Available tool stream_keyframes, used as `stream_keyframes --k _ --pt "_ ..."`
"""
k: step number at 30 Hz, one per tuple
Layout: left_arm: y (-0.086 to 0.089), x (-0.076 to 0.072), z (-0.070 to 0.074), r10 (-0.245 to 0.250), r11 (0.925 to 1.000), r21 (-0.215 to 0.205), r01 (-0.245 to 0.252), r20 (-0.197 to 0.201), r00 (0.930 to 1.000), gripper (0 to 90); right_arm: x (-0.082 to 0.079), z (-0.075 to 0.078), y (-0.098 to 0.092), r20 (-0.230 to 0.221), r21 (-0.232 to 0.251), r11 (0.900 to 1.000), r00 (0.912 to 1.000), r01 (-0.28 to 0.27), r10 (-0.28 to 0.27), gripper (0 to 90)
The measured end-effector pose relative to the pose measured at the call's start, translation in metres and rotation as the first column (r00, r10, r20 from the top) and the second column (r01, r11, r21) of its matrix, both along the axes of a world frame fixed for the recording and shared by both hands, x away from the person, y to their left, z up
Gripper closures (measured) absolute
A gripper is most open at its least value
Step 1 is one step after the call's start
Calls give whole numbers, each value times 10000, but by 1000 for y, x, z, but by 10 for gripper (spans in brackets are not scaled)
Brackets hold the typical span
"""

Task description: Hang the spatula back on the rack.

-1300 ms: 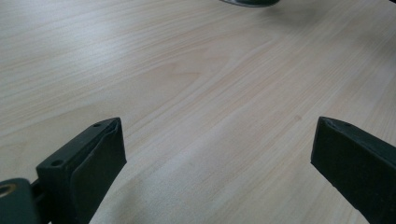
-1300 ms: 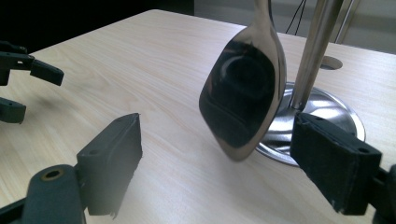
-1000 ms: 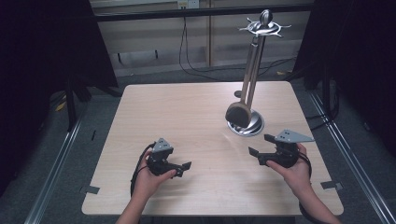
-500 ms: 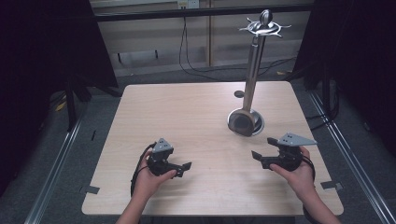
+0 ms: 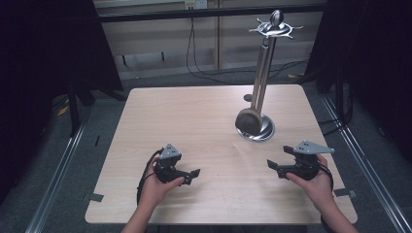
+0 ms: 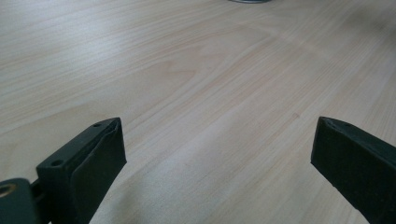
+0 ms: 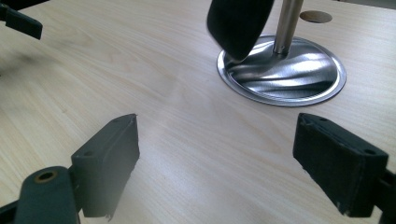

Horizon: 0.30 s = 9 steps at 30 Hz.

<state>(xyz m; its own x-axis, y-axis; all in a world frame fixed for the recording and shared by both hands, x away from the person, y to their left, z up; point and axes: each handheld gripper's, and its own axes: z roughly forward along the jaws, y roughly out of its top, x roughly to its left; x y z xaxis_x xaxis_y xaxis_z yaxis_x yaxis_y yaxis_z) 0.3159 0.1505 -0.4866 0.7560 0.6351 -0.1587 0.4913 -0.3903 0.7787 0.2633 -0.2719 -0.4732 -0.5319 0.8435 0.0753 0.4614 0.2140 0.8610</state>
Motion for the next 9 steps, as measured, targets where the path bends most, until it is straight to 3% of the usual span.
stream_keyframes --k 9 --pt "-1 0 0 11 10000 -62 -11 -34 10000 30 0 -2 1 -31 -119 9999 10000 -25 25 142"
